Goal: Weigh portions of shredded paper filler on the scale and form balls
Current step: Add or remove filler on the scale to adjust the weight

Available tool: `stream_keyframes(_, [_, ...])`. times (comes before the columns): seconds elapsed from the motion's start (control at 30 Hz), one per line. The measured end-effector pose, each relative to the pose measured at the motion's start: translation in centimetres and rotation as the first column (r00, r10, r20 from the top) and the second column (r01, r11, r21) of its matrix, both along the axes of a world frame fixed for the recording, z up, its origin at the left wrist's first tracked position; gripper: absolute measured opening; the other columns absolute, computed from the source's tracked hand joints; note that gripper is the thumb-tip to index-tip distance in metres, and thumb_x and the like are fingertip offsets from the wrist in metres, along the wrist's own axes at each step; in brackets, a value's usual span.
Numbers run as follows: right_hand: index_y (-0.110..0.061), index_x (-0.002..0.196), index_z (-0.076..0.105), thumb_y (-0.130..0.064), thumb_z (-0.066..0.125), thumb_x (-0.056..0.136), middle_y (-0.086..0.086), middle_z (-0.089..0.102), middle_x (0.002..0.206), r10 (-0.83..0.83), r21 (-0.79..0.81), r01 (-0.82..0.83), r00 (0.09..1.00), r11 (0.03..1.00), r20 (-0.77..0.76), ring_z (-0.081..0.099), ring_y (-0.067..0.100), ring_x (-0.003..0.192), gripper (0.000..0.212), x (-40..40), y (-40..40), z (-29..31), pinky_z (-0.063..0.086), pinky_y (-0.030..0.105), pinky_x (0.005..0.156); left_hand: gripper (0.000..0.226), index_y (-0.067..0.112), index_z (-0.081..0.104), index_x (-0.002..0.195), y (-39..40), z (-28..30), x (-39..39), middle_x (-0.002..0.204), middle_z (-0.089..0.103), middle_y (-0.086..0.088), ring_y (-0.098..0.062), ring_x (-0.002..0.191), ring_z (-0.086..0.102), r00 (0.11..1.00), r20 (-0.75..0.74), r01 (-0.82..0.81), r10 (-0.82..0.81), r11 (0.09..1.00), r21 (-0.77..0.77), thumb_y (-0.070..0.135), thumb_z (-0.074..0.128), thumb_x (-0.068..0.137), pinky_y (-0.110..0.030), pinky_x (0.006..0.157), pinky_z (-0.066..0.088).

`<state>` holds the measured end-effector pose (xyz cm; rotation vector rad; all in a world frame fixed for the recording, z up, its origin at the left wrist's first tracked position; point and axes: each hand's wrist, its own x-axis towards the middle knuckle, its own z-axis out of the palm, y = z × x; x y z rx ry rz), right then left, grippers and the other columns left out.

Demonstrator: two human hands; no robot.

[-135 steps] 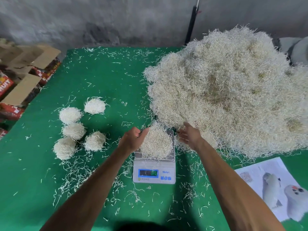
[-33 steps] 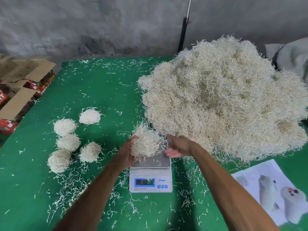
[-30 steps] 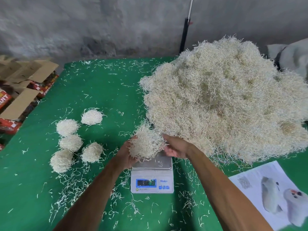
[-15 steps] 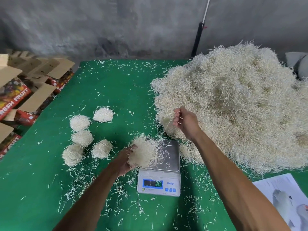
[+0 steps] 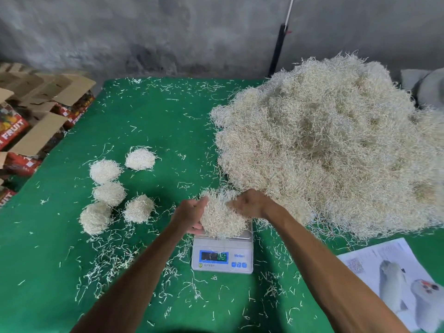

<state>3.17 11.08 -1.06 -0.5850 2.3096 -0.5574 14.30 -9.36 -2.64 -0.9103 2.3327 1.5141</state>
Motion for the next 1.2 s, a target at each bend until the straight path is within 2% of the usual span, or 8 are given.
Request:
stream_keyframes(0.07, [-0.014, 0.086, 0.067, -0.08, 0.037, 0.091, 0.006, 0.065, 0.072, -0.125, -0.095, 0.119, 0.991, 0.988, -0.057, 0.061, 0.017, 0.065, 0.073, 0.1, 0.5, -0.2, 0.054, 0.034, 0.078, 0.058, 0.0, 0.064, 0.083, -0.4, -0.2, 0.5, 0.051, 0.049, -0.001, -0.024, 0.06, 0.073, 0.996, -0.086, 0.021, -0.037, 0.983, -0.183, 0.055, 0.051, 0.099, -0.05, 0.06, 0.062])
stream_keyframes(0.13, [-0.018, 0.08, 0.063, -0.078, 0.028, 0.096, 0.002, 0.058, 0.063, -0.19, -0.126, 0.172, 0.971, 0.977, -0.148, 0.055, 0.016, 0.053, 0.071, 0.0, 0.8, -0.4, 0.057, 0.036, 0.075, 0.054, 0.01, 0.056, 0.063, -0.4, -0.3, 0.7, 0.049, 0.052, -0.002, -0.018, 0.045, 0.064, 0.991, -0.131, 0.007, -0.04, 0.97, -0.244, 0.048, 0.053, 0.1, -0.038, 0.052, 0.056])
stream_keyframes(0.23, [-0.006, 0.085, 0.065, -0.066, 0.021, 0.106, 0.014, 0.071, 0.076, -0.239, -0.183, 0.199, 0.944, 0.963, -0.226, 0.058, 0.022, 0.051, 0.077, -0.3, 1.0, -1.1, 0.059, 0.035, 0.07, 0.055, 0.017, 0.048, 0.052, -0.6, -0.8, 0.8, 0.042, 0.042, 0.003, -0.013, 0.035, 0.039, 0.978, -0.2, -0.005, -0.055, 0.958, -0.286, 0.044, 0.057, 0.099, -0.02, 0.045, 0.037])
stream_keyframes(0.33, [-0.003, 0.092, 0.068, -0.062, 0.021, 0.107, 0.011, 0.067, 0.069, -0.235, -0.207, 0.184, 0.936, 0.961, -0.261, 0.058, 0.021, 0.053, 0.076, -0.4, 1.0, -1.5, 0.06, 0.036, 0.071, 0.055, 0.017, 0.045, 0.05, -0.8, -0.9, 1.0, 0.042, 0.039, 0.002, -0.014, 0.038, 0.037, 0.98, -0.192, -0.003, -0.061, 0.95, -0.313, 0.041, 0.06, 0.098, -0.016, 0.043, 0.028])
stream_keyframes(0.43, [-0.008, 0.082, 0.06, -0.06, 0.026, 0.107, 0.004, 0.054, 0.061, -0.223, -0.196, 0.173, 0.937, 0.965, -0.268, 0.05, 0.018, 0.051, 0.067, -0.3, 0.9, -1.7, 0.059, 0.035, 0.066, 0.054, 0.016, 0.046, 0.051, -1.1, -1.1, 1.3, 0.045, 0.04, 0.0, -0.013, 0.038, 0.035, 0.978, -0.201, -0.01, -0.055, 0.951, -0.309, 0.041, 0.06, 0.097, -0.017, 0.043, 0.028])
stream_keyframes(0.53, [-0.011, 0.082, 0.057, -0.06, 0.028, 0.107, 0.004, 0.057, 0.061, -0.22, -0.193, 0.174, 0.941, 0.966, -0.256, 0.053, 0.017, 0.05, 0.062, 0.0, 0.8, -1.6, 0.051, 0.028, 0.058, 0.054, 0.018, 0.044, 0.052, -1.3, -1.1, 1.7, 0.043, 0.035, 0.004, -0.011, 0.034, 0.028, 0.977, -0.206, -0.007, -0.06, 0.95, -0.313, 0.042, 0.06, 0.098, -0.018, 0.043, 0.028])
stream_keyframes(0.83, [-0.012, 0.086, 0.058, -0.058, 0.032, 0.108, 0.001, 0.052, 0.062, -0.192, -0.157, 0.153, 0.942, 0.976, -0.275, 0.054, 0.019, 0.054, 0.057, 0.4, 0.7, -1.6, 0.058, 0.037, 0.068, 0.056, 0.019, 0.042, 0.049, -1.4, -1.3, 2.2, 0.04, 0.032, 0.008, -0.007, 0.029, 0.025, 0.973, -0.215, 0.01, -0.078, 0.953, -0.303, 0.039, 0.062, 0.097, -0.015, 0.041, 0.024])
stream_keyframes(1.2, [-0.012, 0.081, 0.057, -0.056, 0.036, 0.108, 0.0, 0.046, 0.063, -0.219, -0.186, 0.174, 0.942, 0.967, -0.255, 0.047, 0.018, 0.051, 0.056, 0.7, 0.6, -1.9, 0.053, 0.031, 0.06, 0.057, 0.021, 0.04, 0.048, -1.6, -1.8, 2.2, 0.041, 0.031, 0.009, -0.007, 0.031, 0.023, 0.978, -0.199, 0.007, -0.063, 0.963, -0.268, 0.042, 0.062, 0.096, -0.014, 0.04, 0.019])
